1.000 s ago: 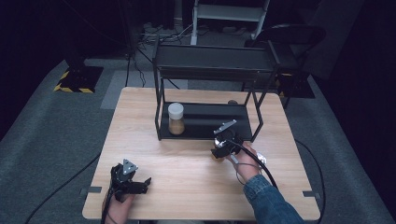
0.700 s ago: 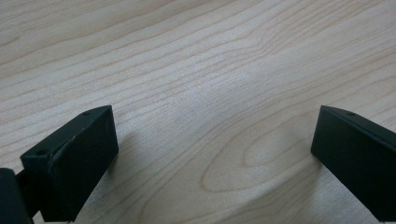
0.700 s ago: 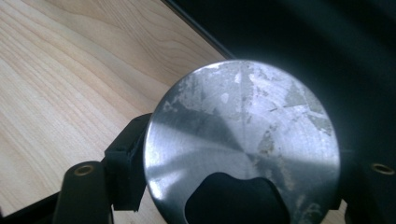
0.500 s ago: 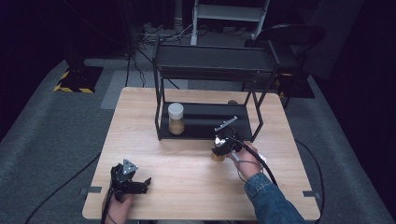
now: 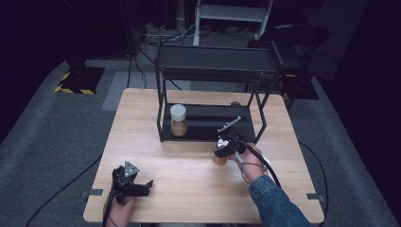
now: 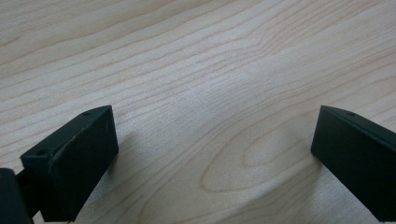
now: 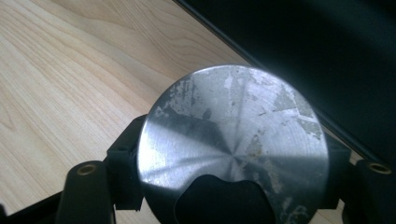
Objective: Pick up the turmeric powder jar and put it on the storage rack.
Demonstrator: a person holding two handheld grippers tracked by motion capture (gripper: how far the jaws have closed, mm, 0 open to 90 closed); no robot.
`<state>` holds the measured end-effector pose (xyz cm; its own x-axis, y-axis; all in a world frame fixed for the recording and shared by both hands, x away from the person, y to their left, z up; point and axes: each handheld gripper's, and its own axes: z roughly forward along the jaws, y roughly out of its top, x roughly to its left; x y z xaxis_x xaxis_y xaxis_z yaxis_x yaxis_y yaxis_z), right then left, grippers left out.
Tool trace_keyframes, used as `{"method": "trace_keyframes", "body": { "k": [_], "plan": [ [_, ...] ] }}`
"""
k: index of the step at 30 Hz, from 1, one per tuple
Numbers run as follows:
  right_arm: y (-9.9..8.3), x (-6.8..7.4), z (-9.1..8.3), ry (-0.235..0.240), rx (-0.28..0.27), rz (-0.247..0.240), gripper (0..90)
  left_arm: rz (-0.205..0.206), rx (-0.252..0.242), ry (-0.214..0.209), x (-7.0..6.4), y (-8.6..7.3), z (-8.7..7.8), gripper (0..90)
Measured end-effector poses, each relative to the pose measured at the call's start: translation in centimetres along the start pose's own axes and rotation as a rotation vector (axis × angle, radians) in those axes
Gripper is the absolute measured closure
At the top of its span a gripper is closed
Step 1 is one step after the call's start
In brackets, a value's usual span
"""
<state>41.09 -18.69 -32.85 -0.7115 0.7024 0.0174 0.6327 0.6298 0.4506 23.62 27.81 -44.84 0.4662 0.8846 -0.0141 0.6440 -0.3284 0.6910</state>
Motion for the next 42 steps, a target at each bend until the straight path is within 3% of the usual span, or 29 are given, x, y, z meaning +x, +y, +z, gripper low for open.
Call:
{"method": "trace_keyframes", "body": {
  "k": [10,23,34,42],
  "plan": [
    [0.7,0.0,-2.1,0.006,-0.037,-0.008,31.2,-0.001,0.0,0.0,0.0,0.0,0.0,0.5],
    [2.9,-0.6,-4.6,-0.011,-0.076,0.003,31.2,-0.001,0.0,0.0,0.0,0.0,0.0,0.5],
    [5.9,-0.9,-4.1,-0.028,-0.085,-0.003,31.2,-0.001,0.0,0.0,0.0,0.0,0.0,0.6],
    [8.3,-0.9,-2.4,-0.032,-0.085,-0.014,31.2,0.0,0.001,0.0,0.0,0.0,0.0,0.5]
  ]
}}
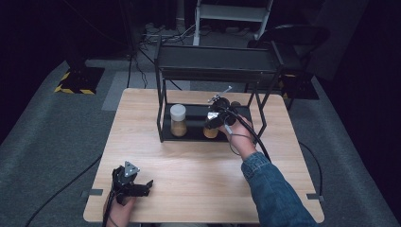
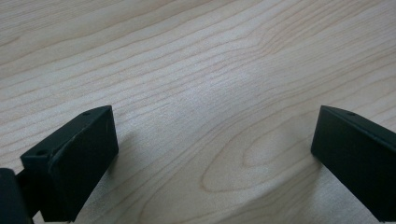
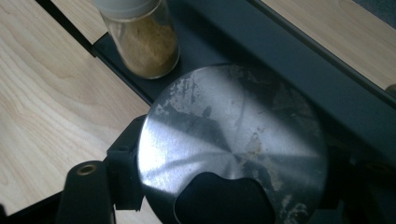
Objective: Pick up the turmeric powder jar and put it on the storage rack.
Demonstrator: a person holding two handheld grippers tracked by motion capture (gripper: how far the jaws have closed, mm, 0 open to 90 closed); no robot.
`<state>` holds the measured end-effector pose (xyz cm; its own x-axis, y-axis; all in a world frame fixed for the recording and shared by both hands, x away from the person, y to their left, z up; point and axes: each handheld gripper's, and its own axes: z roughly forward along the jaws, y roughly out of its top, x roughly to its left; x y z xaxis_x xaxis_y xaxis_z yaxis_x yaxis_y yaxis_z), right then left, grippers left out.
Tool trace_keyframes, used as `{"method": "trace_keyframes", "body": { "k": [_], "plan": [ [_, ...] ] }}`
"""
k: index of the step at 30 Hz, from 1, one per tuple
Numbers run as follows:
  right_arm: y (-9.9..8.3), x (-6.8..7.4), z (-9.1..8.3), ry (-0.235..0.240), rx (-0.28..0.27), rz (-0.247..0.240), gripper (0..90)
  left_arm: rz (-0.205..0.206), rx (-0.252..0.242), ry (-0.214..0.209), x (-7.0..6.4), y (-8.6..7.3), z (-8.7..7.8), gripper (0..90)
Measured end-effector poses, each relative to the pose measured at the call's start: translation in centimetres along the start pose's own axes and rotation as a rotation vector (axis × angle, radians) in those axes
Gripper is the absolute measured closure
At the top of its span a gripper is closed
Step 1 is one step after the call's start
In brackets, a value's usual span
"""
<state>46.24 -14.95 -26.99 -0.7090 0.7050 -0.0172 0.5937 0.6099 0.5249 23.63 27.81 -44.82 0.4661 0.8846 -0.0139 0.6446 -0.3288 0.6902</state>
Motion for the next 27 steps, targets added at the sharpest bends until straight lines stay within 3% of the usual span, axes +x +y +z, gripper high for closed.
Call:
{"method": "trace_keyframes", "body": {
  "k": [11,19,27],
  "plan": [
    [3.0,0.1,4.1,0.009,0.039,-0.016,31.3,0.002,0.001,0.003,0.0,0.0,0.0,0.5],
    [3.8,-0.3,6.6,0.017,0.064,0.008,31.2,-0.001,0.003,0.007,-0.1,0.1,0.0,0.5],
    [4.0,-0.5,7.7,0.01,0.077,0.017,31.2,-0.009,0.003,0.013,-0.2,0.1,0.0,0.5]
  ]
}}
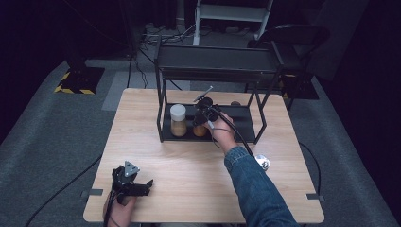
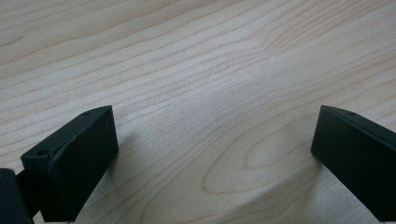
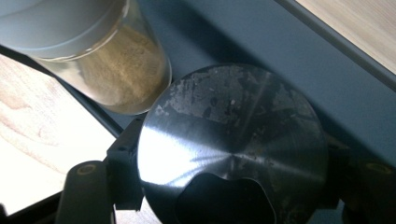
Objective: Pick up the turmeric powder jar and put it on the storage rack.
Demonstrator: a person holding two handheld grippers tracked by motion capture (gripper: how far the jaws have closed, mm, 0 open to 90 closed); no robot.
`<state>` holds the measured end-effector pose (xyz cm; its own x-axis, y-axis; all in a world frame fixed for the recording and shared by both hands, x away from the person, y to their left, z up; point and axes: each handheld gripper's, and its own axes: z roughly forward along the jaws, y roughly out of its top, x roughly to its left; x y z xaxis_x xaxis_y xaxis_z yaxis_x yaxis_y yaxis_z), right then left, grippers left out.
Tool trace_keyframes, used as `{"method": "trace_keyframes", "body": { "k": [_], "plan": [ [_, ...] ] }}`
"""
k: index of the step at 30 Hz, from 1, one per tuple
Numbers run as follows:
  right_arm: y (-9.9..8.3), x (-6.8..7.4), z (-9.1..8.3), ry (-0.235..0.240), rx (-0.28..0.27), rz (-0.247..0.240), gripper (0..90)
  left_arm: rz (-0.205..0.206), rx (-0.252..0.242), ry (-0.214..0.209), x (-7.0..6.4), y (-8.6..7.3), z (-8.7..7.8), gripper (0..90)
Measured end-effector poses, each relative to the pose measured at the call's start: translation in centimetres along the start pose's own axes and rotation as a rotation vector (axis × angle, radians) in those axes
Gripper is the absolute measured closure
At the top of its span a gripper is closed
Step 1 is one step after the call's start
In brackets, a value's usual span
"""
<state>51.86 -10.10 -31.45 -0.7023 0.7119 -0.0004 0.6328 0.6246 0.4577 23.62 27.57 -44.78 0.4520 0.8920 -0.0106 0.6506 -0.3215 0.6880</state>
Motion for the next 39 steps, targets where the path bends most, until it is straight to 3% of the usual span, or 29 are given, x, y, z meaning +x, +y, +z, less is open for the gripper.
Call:
{"method": "trace_keyframes", "body": {
  "k": [12,16,24,27,31,39],
  "plan": [
    [-0.1,0.3,0.9,-0.004,-0.011,-0.014,30.7,0.0,0.0,0.003,0.0,0.0,0.0,0.5],
    [-0.4,0.3,0.4,-0.002,-0.027,-0.012,20.2,0.0,0.0,0.003,0.0,0.0,0.0,0.5],
    [-1.9,0.9,-3.1,-0.007,-0.108,-0.045,8.7,-0.004,-0.002,0.003,-0.1,0.0,0.0,0.4],
    [-3.2,1.0,-4.7,0.004,-0.154,-0.057,7.7,-0.005,-0.002,0.003,-0.1,0.0,0.0,0.4],
    [-5.1,1.7,-6.5,-0.017,-0.188,-0.091,7.5,-0.004,-0.002,0.003,-0.1,0.0,0.0,0.4],
    [-9.6,1.1,-9.8,-0.008,-0.251,-0.088,7.5,-0.007,-0.002,0.005,-0.1,0.0,0.1,0.3]
  ]
}}
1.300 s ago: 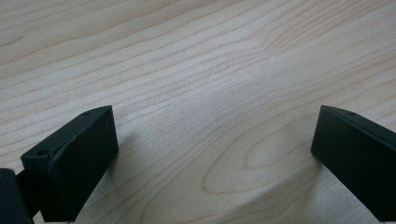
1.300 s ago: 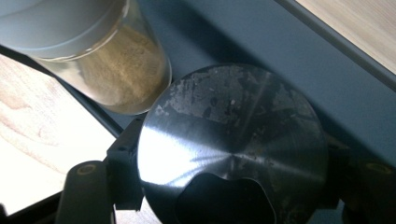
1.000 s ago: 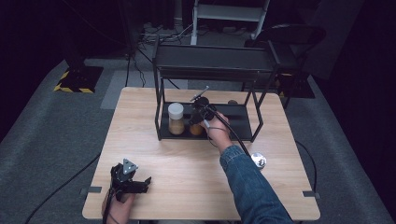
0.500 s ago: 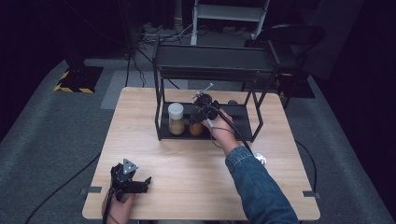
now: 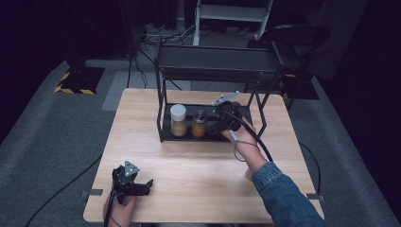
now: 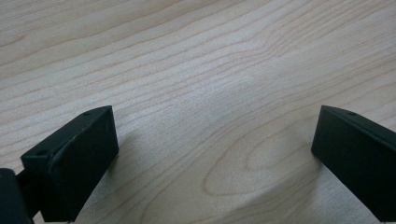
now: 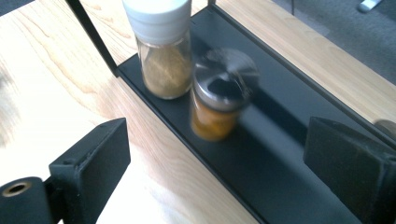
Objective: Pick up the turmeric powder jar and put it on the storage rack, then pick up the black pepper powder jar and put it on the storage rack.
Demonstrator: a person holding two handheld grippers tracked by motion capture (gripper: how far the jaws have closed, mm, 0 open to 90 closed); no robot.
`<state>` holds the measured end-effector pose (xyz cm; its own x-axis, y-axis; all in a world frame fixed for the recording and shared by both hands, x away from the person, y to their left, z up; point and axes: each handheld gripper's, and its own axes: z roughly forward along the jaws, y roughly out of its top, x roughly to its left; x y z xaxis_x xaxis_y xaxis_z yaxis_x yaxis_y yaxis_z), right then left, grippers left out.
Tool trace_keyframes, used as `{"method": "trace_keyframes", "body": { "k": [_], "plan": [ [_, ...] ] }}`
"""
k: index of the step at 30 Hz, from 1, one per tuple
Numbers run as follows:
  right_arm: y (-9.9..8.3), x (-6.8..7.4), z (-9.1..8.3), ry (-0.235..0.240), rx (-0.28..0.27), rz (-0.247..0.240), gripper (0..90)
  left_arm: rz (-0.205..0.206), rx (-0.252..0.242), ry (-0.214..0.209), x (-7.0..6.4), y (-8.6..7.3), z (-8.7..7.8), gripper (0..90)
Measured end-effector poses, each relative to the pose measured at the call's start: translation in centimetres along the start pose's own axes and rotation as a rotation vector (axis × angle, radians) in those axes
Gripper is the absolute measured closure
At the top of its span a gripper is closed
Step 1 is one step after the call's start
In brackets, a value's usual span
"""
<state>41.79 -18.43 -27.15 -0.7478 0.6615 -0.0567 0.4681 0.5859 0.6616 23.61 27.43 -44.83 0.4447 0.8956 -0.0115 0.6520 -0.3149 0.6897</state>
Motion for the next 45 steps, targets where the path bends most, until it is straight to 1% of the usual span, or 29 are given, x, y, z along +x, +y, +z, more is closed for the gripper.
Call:
{"method": "trace_keyframes", "body": {
  "k": [3,8,10,16,21,26,30,34,37,45],
  "plan": [
    [-1.4,-0.3,-1.6,-0.012,-0.019,0.011,7.2,0.001,0.002,0.0,0.0,0.0,0.0,0.2],
    [-3.4,-0.8,-4.1,-0.032,-0.041,0.012,6.9,0.002,0.002,0.0,0.0,0.0,0.0,0.2],
    [-4.2,-1.1,-5.0,-0.032,-0.053,0.015,6.8,0.001,0.002,0.0,0.0,0.0,0.0,0.2],
    [-6.5,-2.4,-7.1,-0.022,-0.074,0.044,4.1,0.001,0.002,0.001,0.0,0.0,0.0,0.2],
    [-8.4,-2.9,-8.7,-0.038,-0.095,0.045,3.1,0.0,0.002,0.002,-0.1,0.0,0.0,0.2],
    [-10.1,-3.2,-10.0,-0.039,-0.1,0.058,2.5,0.0,0.002,0.001,-0.1,0.0,0.0,0.2],
    [-11.7,-3.5,-10.9,-0.041,-0.11,0.079,2.5,0.0,0.002,0.001,-0.1,0.0,0.0,0.2],
    [-13.3,-3.4,-11.6,-0.046,-0.121,0.089,2.5,0.0,0.002,0.002,-0.1,0.0,0.0,0.2],
    [-14.6,-3.1,-11.9,-0.059,-0.134,0.068,2.6,-0.001,0.003,0.002,-0.1,0.1,0.0,0.2],
    [-17.1,-2.9,-12.0,-0.043,-0.131,0.09,2.6,-0.003,0.003,0.006,-0.2,0.1,0.1,0.2]
  ]
}}
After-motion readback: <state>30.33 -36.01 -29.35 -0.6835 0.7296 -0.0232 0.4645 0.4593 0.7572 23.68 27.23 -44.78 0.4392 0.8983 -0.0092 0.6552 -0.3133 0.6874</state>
